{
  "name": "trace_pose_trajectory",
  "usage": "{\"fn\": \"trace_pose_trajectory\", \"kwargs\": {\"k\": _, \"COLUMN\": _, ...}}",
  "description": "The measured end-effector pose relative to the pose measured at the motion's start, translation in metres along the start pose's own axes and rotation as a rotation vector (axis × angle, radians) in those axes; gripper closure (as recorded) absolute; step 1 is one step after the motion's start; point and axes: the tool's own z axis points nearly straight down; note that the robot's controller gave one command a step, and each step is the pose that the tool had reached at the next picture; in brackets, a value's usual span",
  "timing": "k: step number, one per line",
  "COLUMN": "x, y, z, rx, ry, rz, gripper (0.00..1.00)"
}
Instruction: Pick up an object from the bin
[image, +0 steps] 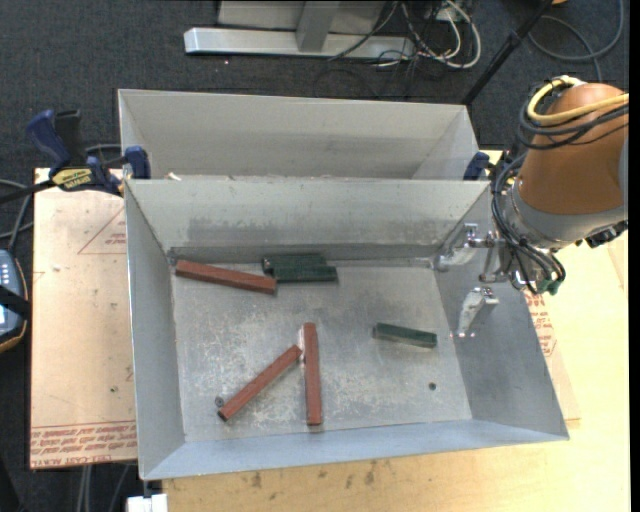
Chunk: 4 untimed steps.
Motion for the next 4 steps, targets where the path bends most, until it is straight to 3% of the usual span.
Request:
{"fn": "trace_pose_trajectory", "kwargs": {"k": 1, "x": -0.002, "y": 0.001, "z": -0.005, "rx": 0.001, "ry": -0.008, "rz": -0.003, "gripper": 0.0}}
{"fn": "trace_pose_trajectory", "kwargs": {"k": 2, "x": -0.002, "y": 0.023, "z": 0.063, "rx": 0.001, "ry": -0.012, "rz": 0.045, "gripper": 0.0}}
{"fn": "trace_pose_trajectory", "kwargs": {"k": 3, "x": -0.001, "y": 0.04, "z": 0.079, "rx": -0.001, "ry": -0.001, "rz": 0.073, "gripper": 0.0}}
{"fn": "trace_pose_trajectory", "kwargs": {"k": 4, "x": 0.004, "y": 0.056, "z": 0.066, "rx": 0.0, "ry": -0.008, "rz": 0.251, "gripper": 0.0}}
